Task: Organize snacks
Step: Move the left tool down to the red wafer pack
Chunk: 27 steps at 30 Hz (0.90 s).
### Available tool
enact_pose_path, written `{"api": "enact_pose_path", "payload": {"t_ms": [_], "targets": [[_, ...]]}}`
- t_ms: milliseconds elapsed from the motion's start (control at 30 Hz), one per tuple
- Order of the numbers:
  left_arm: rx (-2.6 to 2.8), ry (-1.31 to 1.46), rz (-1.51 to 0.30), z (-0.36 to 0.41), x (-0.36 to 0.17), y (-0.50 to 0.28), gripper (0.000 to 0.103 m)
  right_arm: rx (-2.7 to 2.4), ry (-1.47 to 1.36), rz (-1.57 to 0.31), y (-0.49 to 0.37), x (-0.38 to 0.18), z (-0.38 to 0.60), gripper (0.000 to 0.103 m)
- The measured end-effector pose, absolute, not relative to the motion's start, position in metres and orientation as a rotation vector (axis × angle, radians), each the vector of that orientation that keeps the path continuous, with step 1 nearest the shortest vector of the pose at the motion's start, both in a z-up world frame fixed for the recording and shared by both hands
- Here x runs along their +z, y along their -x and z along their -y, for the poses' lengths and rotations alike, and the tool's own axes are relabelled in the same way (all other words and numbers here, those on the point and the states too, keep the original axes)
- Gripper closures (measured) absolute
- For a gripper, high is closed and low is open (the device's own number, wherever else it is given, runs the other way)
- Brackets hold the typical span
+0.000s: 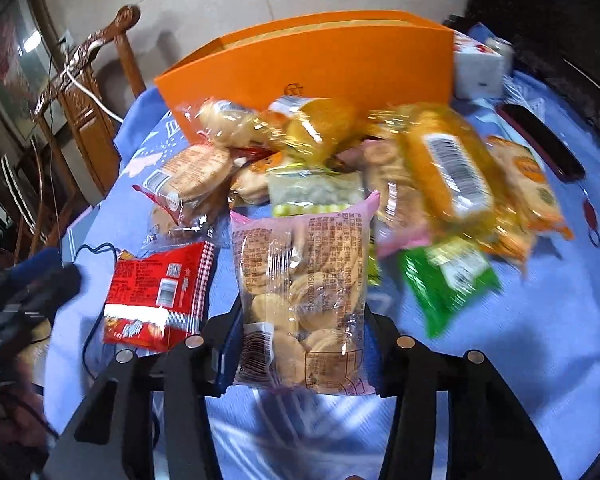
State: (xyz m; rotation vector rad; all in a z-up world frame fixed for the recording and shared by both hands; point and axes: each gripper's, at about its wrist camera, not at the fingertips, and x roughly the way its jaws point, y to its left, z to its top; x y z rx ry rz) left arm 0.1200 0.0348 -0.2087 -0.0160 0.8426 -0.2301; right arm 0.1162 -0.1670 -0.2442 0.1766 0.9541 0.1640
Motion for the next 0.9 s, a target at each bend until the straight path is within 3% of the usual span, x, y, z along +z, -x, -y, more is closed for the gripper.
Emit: {"api": "enact_pose_path", "payload": {"t_ms": [167,333,900], "targets": [[-0.293,-0.104,-0.871,-0.012,-0.237,-0.127,0.004,0.166,-0.214,-0.96,-0.102,-0.241,0.182,0.053],[-0.27,-0.05,-0.999,-0.009,-0.264,-0.143,0.004,0.174,-0.237,-0.956,-0.099,-0.239,0.186,0.053],[-0.203,-0.167,-0.98,0.035,-0.278,-0.154,0.006,0.193,-0.269,-0.983,-0.099,-0.245,0.189,0.053]]}}
